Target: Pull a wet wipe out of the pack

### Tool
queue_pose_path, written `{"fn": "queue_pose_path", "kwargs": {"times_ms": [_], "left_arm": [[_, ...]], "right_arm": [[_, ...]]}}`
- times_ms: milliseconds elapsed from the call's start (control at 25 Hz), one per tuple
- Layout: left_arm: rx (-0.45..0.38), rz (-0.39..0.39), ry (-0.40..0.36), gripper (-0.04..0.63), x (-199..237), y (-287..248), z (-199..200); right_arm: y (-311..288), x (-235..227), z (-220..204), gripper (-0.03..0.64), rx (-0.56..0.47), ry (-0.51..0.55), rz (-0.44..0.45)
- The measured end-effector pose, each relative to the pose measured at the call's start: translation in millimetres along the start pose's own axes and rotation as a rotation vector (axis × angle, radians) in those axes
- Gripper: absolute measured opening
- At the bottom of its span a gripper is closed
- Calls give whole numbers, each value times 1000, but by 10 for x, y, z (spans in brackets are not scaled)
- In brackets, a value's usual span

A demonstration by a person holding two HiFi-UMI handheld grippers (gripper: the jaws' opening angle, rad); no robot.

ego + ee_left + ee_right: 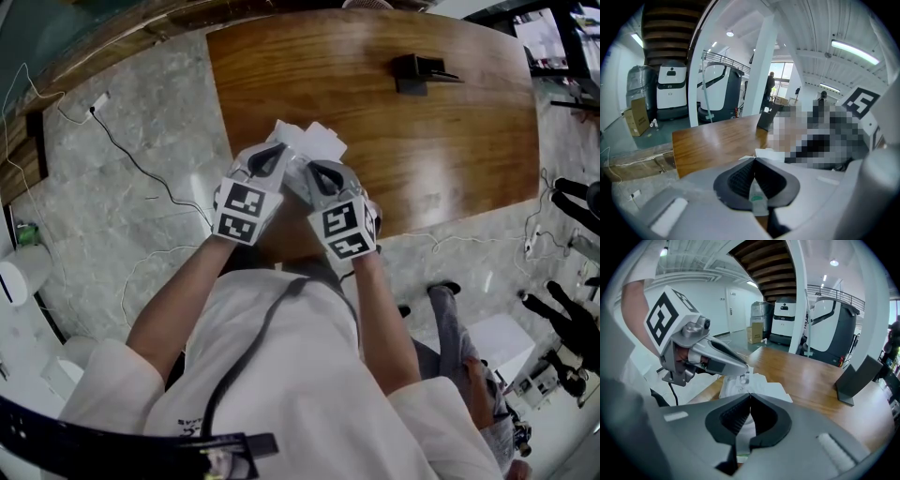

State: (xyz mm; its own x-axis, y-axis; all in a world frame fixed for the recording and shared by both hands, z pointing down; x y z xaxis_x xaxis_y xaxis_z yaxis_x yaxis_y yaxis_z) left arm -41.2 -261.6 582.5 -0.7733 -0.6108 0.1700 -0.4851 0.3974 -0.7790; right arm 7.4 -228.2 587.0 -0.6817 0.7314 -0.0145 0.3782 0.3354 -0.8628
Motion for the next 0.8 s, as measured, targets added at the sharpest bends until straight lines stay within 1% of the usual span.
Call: {"fn": "queue_pose_path", "kwargs": {"times_ms": [240, 400, 520, 800], "left_arm": [[-5, 6, 1, 6, -23, 25, 12], [-13, 6, -2, 6, -61, 63, 31], [-18, -8, -8, 46, -102, 95, 35], [-42, -21, -13, 64, -218, 222, 59]], "right_arm": [[136, -28, 5, 11, -50, -46, 13], [213, -19, 22, 11, -77, -51, 12], [264, -3, 33, 11, -91, -50, 7], [399, 20, 55, 11, -130, -49, -4]]}}
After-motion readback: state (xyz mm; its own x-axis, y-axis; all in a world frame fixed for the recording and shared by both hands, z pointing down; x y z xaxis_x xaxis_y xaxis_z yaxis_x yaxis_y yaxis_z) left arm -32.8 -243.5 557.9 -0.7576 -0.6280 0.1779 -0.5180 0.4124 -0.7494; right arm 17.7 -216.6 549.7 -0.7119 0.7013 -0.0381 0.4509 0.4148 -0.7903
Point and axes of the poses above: the fingertips, and each gripper's own axes: y backward along the fingers, x to its left, z out of its top, the point moved 1 cm from there along y, backward along the fingers, and after that the axes turned 15 degrees about x, right-handed, at the moved point
